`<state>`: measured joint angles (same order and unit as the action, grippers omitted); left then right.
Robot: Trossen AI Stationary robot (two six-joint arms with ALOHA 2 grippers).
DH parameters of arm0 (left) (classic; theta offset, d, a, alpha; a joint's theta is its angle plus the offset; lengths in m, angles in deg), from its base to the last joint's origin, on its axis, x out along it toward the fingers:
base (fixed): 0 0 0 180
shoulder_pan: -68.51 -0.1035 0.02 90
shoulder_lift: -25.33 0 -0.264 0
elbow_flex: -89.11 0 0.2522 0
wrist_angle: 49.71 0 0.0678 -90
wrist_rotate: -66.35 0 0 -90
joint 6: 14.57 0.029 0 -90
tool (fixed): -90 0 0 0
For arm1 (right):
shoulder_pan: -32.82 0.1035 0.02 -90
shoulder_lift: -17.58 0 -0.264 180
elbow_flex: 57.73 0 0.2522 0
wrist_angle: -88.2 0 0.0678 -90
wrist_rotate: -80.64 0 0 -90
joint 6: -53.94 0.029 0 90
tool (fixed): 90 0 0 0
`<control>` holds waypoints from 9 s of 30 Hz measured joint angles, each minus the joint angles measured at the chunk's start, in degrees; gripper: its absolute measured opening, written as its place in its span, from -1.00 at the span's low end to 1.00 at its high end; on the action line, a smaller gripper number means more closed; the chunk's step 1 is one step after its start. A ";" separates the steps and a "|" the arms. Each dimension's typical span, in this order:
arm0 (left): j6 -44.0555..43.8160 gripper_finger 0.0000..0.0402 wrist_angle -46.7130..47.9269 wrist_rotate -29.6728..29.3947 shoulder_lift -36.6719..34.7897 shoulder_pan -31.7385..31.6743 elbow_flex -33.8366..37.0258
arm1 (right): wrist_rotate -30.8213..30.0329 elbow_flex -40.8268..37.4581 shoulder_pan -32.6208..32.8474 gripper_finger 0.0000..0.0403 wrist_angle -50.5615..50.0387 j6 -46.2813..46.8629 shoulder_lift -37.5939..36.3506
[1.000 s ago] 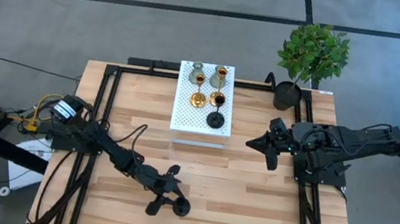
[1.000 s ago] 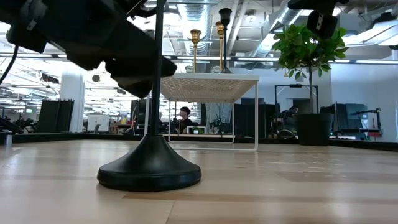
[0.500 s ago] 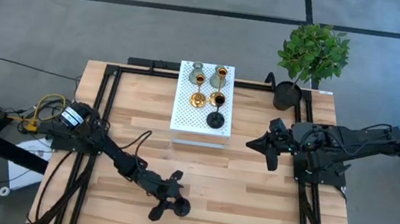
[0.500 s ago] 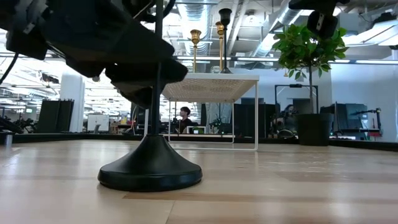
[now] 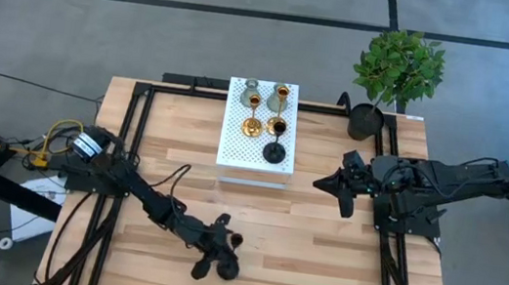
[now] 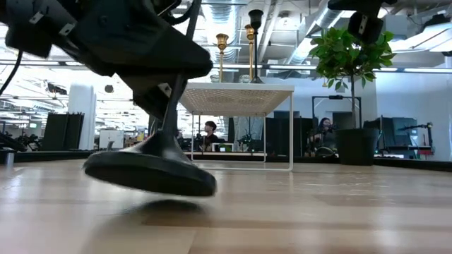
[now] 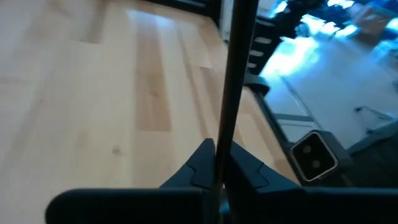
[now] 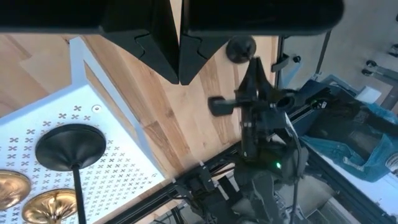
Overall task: Pick & Place candle stick holders
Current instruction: Put the black candle holder on the shelf, then return to Home Position
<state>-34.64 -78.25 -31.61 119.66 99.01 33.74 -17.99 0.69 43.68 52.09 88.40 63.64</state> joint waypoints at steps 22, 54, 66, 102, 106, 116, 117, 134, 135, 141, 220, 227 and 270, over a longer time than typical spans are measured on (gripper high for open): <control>8.30 -0.93 28.40 -29.41 -33.69 -10.38 -7.92 | 1.21 0.00 0.02 -1.00 -1.83 -2.08 0.00; 6.07 -0.93 48.73 -21.69 -24.03 -32.54 -19.84 | 1.08 0.00 0.00 -1.00 -4.85 -3.52 0.00; 5.85 -0.94 48.22 -24.36 -21.16 -32.44 -19.60 | 1.08 0.00 0.00 -1.00 -5.29 -3.51 0.01; 6.36 -0.19 50.81 -23.44 -26.51 -30.23 -19.58 | 1.10 0.00 -0.01 -1.00 -6.10 -3.50 0.01; 6.34 -0.13 54.01 -23.56 -27.84 -29.35 -19.56 | 1.10 0.00 -0.02 -1.00 -6.08 -3.50 0.00; 6.31 -0.03 59.06 -23.26 -32.01 -25.82 -19.56 | 1.12 0.00 0.00 -1.00 -6.05 -3.50 0.01; 6.31 -0.03 59.12 -23.14 -32.54 -25.39 -19.56 | 1.12 0.00 0.00 -1.00 -5.98 -3.50 0.00; 8.26 -0.66 60.47 -8.26 -43.18 -17.83 -19.58 | 1.30 2.20 0.00 -1.00 -4.86 -9.46 -0.02; 9.32 -0.73 60.51 -8.27 -43.72 -17.36 -19.58 | 1.30 2.76 0.00 -1.00 -4.88 -10.75 -0.02; 11.18 -0.97 61.02 -8.26 -45.90 -15.05 -19.58 | 3.54 6.11 -0.15 -1.00 -4.65 -17.39 -1.04; 13.19 -0.97 63.29 -12.18 -51.86 -12.85 -19.54 | 1.01 -35.33 -18.38 -1.00 16.20 -19.86 -45.81; 13.20 -0.98 63.30 -12.18 -51.86 -12.85 -19.51 | 1.48 -40.39 -18.38 -1.00 18.05 -20.91 -45.81; 18.42 -0.98 65.52 -7.87 -66.31 -14.25 -18.48 | 7.16 -42.58 -18.43 -1.00 18.80 -23.91 -45.29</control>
<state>-16.22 -12.72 -39.48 53.35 84.76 15.26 -10.83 -41.89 25.25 70.89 64.49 18.35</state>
